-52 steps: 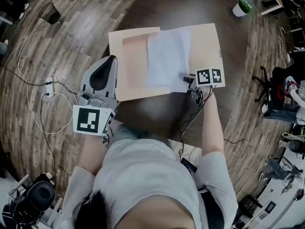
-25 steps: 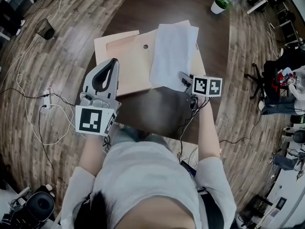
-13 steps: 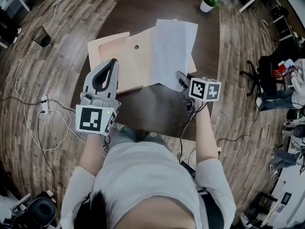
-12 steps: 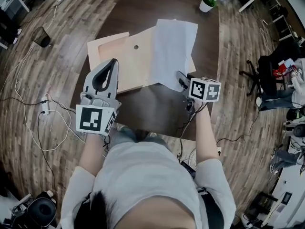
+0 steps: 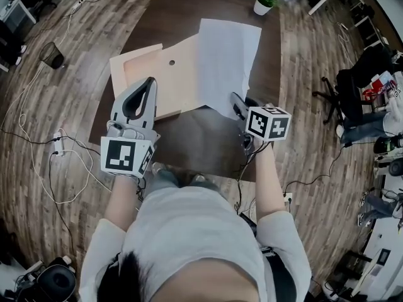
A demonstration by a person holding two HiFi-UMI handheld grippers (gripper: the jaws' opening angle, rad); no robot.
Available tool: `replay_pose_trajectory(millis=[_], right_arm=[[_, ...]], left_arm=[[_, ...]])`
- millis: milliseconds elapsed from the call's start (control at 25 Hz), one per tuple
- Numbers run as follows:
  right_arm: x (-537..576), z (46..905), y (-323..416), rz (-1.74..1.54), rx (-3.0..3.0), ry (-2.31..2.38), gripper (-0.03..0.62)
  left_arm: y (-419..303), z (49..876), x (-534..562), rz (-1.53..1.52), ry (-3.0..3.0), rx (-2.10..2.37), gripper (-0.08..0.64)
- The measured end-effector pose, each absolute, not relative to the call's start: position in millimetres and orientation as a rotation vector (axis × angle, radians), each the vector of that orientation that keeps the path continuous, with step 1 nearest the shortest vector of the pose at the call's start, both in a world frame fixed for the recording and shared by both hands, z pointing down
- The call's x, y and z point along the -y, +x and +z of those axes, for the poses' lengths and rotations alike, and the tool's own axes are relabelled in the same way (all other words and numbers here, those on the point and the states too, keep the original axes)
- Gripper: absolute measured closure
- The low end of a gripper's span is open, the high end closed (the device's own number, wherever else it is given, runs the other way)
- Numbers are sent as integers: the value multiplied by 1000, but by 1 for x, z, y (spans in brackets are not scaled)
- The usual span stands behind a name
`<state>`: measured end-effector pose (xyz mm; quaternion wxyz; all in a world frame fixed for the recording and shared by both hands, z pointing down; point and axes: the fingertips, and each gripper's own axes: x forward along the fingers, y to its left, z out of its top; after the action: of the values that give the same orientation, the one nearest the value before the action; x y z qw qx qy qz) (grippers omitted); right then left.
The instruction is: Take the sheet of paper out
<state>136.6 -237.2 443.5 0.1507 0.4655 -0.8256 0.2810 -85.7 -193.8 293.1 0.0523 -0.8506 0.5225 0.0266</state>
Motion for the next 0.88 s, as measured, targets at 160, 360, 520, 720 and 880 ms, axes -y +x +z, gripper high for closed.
replay_pose_trajectory(millis=[160,360,520,720,880], right_arm=[[229,432,142,750,2394,1368,578],[222,421,151,681,2399,1405,578],[217,415,156,656,2416,1435,578],[212,404,164,606,2442,1467,578],[208,395,169,565,2451,1494,578]], left_arm=[[-77,290,187,85,-2587,-1577,551],[-65,285,183,93,-2587,-1570,551],[-59,284,179,97,-2586,-1558,551],[-50,281,175,100,-2585,-1549,551],[-43,279,172,99,-2588,-1544,551]])
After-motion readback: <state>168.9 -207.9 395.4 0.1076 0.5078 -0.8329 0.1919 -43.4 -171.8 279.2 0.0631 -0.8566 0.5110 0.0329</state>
